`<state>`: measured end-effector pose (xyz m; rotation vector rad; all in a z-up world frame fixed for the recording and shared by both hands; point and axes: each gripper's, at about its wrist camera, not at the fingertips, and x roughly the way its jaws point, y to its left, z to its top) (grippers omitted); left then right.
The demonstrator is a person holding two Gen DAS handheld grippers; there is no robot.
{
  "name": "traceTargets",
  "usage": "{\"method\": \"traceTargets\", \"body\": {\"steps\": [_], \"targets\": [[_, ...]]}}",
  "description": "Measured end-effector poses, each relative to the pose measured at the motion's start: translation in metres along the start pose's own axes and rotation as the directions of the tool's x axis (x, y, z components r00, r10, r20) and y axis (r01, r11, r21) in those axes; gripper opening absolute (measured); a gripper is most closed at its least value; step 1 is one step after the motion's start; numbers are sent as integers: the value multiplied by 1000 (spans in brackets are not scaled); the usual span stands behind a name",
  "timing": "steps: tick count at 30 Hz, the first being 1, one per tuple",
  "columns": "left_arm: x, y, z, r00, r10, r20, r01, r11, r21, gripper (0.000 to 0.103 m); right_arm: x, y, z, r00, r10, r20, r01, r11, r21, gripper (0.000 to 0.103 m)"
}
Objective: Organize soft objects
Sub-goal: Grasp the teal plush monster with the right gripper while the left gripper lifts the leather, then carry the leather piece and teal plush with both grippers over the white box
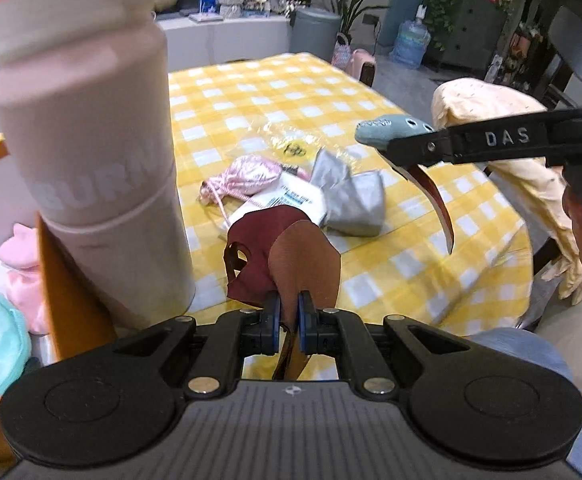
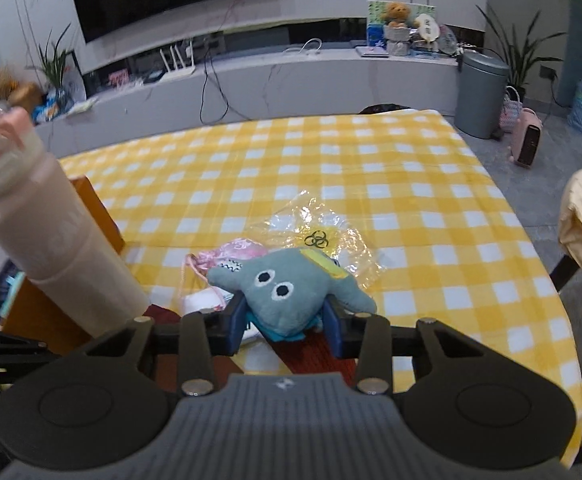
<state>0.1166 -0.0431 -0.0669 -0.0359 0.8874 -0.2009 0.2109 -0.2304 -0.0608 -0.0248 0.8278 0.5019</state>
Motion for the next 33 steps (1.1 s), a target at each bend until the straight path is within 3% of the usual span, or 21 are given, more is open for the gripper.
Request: {"method": "traceTargets", "body": {"steps": [7,15,26,33], "targets": [[-50,-7,-7,996,-3,87,1,1000,20,9,-49,21,-17,998,35,55,-36,999,21,40],[-106,6,-25,984,10,179,-5,1000,-29,9,-81,65,-38,993,100,59,-99,995,-14,40],[-162,48,-39,953,86,290,-46,989,-142,9,-106,132,-37,974,216,66,-208,971,-114,41],[-184,94,-47,930,163,329,-88,969,-232,9,-104,196,-24,969,234,78,-211,950,-229,41]]}}
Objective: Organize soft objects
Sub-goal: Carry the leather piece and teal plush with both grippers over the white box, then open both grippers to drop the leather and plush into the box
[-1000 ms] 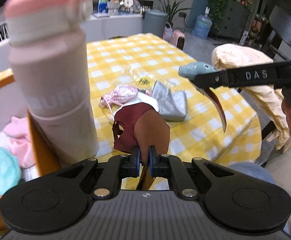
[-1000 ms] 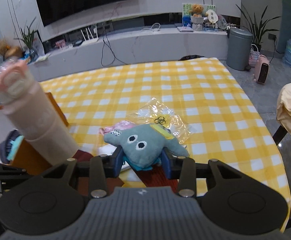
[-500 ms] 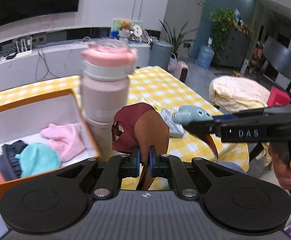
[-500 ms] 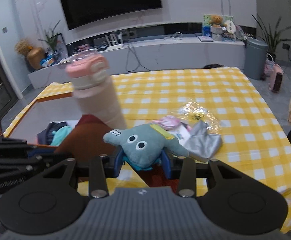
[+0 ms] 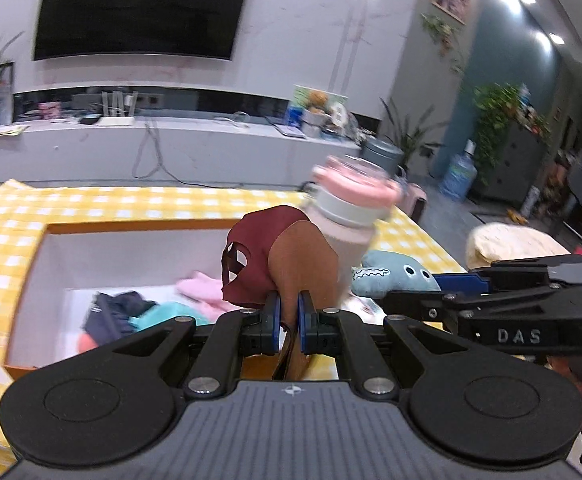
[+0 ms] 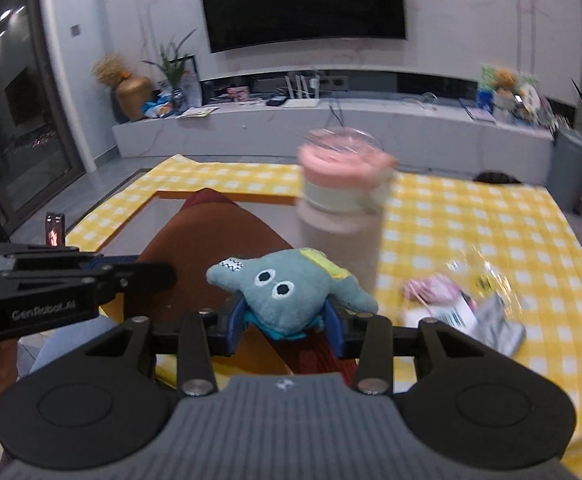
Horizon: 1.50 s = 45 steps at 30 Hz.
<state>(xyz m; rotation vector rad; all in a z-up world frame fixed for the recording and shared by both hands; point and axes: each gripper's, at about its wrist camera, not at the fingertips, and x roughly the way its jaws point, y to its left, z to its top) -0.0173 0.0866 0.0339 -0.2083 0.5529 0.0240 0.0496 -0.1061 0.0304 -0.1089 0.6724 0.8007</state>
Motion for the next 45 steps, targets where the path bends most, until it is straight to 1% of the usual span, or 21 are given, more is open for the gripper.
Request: {"method": "traceTargets", "body": {"steps": [4,5,8,10,13,16,20,24,28,33,36,45], "targets": [[1,24,5,998,56,6,-56,998,-19,9,13,31,17,999,38,12,-37,998,-58,42],[3,28,6,998,58,0,-58,998,-24,9,18,37,21,999,45,14,-44,996,-72,42],[8,42,9,996,90,-3,-90,995,-45,9,35,55,31,999,48,16,-45,992,-122,42],[15,51,11,994,110,-10,-110,992,-64,9,50,63,38,1000,27,12,-25,990,-142,42],[26,66,11,994,101,-33,-104,988,-112,9,75,72,50,1000,-2,7,3,985,-171,42],[40,73,11,990,130,-56,-136,984,-114,9,103,77,59,998,-62,-7,59,978,-201,42],[54,86,4,987,129,-100,-143,979,-143,9,137,76,67,995,-84,-52,72,978,-195,43],[69,93,-2,982,124,-141,-145,978,-151,9,167,75,62,985,-142,-99,116,965,-234,43],[80,96,-9,977,111,-181,-141,978,-157,9,190,72,54,966,-223,-134,177,941,-289,43],[89,95,-14,972,90,-216,-125,980,-154,9,209,74,48,955,-249,-163,185,926,-329,44],[91,98,-16,967,93,-238,-133,979,-157,9,217,71,48,952,-246,-183,177,928,-327,44],[101,99,-25,949,104,-296,-153,978,-145,11,236,73,42,939,-268,-217,178,915,-362,46]]}}
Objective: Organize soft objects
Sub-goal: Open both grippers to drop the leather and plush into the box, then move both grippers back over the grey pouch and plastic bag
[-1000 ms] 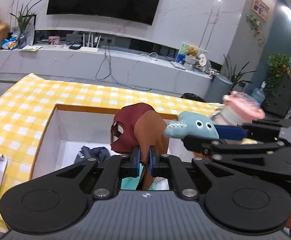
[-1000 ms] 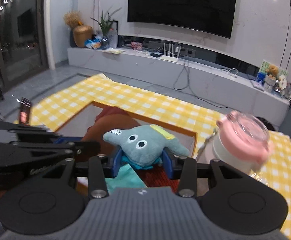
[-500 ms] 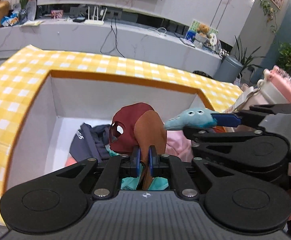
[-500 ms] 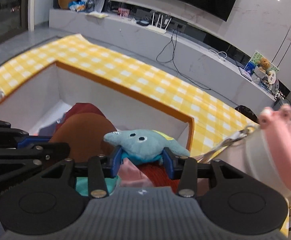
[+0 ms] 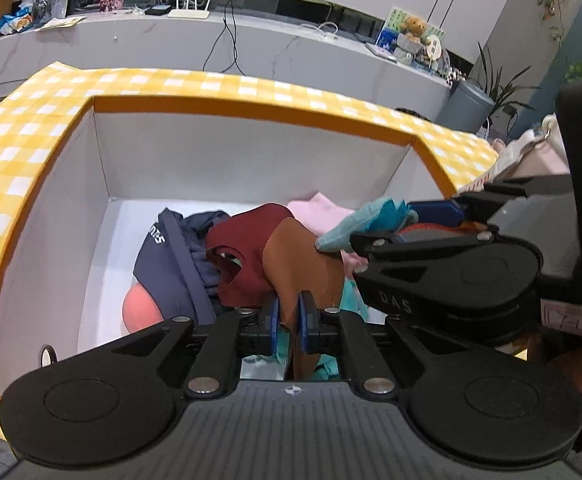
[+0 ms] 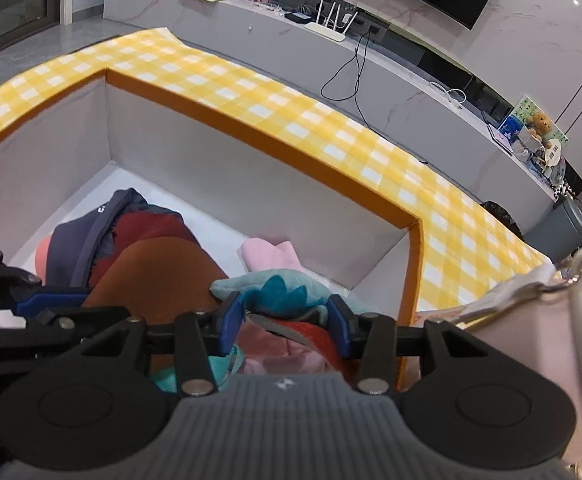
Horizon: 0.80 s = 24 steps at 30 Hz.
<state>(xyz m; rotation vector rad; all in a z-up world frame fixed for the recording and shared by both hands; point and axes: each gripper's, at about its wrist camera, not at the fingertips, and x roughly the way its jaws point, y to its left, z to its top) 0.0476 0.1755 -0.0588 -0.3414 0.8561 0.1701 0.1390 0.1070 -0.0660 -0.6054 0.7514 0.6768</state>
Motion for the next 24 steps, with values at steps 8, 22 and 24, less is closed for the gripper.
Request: {"method": "traceTargets", "body": {"steps": [8,22,24], "targets": [[-6,4,-2,1000,26,-6,-26,999,-20,26,-9,-1,-1,1000,18,22,-19,1000,5,51],[-48,5,-10,986,90,138,-74,991,-114,58,-58,2,2,989,-20,149,30,998,-63,54],[-52,3,-11,982,108,155,-92,990,-108,57,-69,5,1,983,-39,178,54,995,-82,54]]}}
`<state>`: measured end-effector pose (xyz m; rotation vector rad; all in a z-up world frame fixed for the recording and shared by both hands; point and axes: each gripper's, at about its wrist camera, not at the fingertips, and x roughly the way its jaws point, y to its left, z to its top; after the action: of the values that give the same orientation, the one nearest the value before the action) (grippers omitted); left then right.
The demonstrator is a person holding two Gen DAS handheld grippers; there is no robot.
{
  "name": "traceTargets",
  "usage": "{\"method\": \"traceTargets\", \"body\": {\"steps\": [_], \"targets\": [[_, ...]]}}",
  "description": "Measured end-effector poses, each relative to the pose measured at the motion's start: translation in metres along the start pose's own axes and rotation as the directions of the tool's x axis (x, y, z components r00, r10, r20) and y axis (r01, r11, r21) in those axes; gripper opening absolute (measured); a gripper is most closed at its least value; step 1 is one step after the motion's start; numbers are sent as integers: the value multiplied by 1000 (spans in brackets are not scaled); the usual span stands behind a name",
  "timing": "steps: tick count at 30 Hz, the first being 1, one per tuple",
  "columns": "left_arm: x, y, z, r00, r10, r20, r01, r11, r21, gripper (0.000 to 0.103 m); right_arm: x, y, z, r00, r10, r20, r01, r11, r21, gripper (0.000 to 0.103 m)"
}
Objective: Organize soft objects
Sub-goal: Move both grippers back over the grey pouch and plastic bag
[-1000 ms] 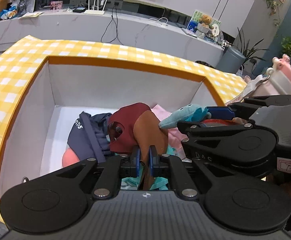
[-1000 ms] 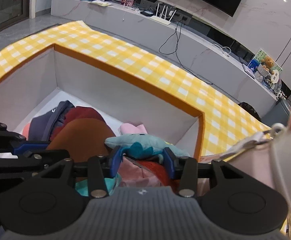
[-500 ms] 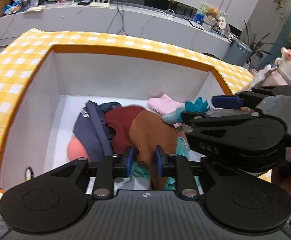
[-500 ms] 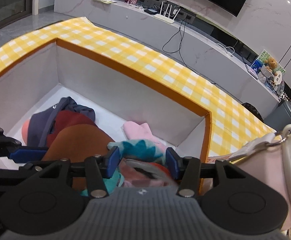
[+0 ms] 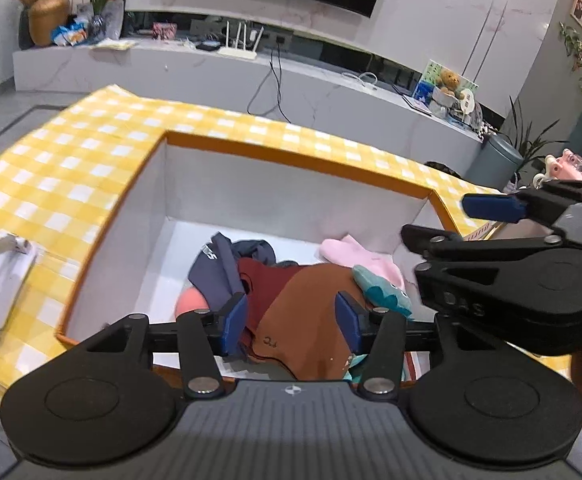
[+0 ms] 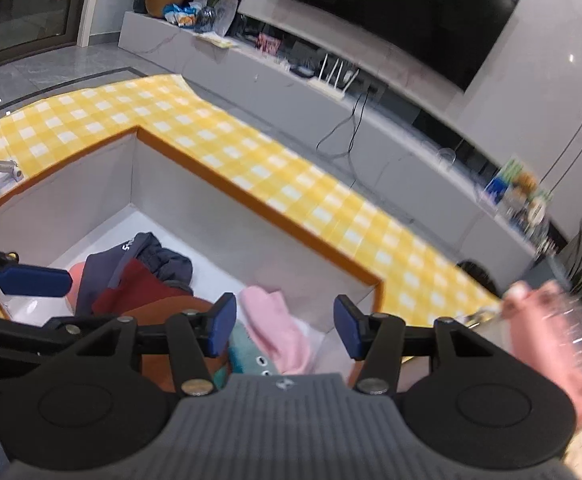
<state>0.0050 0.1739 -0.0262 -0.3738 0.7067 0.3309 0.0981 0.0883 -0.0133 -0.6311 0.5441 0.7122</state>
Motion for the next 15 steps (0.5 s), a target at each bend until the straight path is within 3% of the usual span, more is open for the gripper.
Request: {"method": "traceTargets", "body": {"steps": [9,15], "targets": [[-31,-2,-2,996,-2,93,-4,998,66,56,-71,-8,-16,992,1,127,-7,999,49,54],[-48,-10,-12,989,-87,121,70,988,138,56,-106,-19,-51,987,40,158,-64,986,151,54]]}}
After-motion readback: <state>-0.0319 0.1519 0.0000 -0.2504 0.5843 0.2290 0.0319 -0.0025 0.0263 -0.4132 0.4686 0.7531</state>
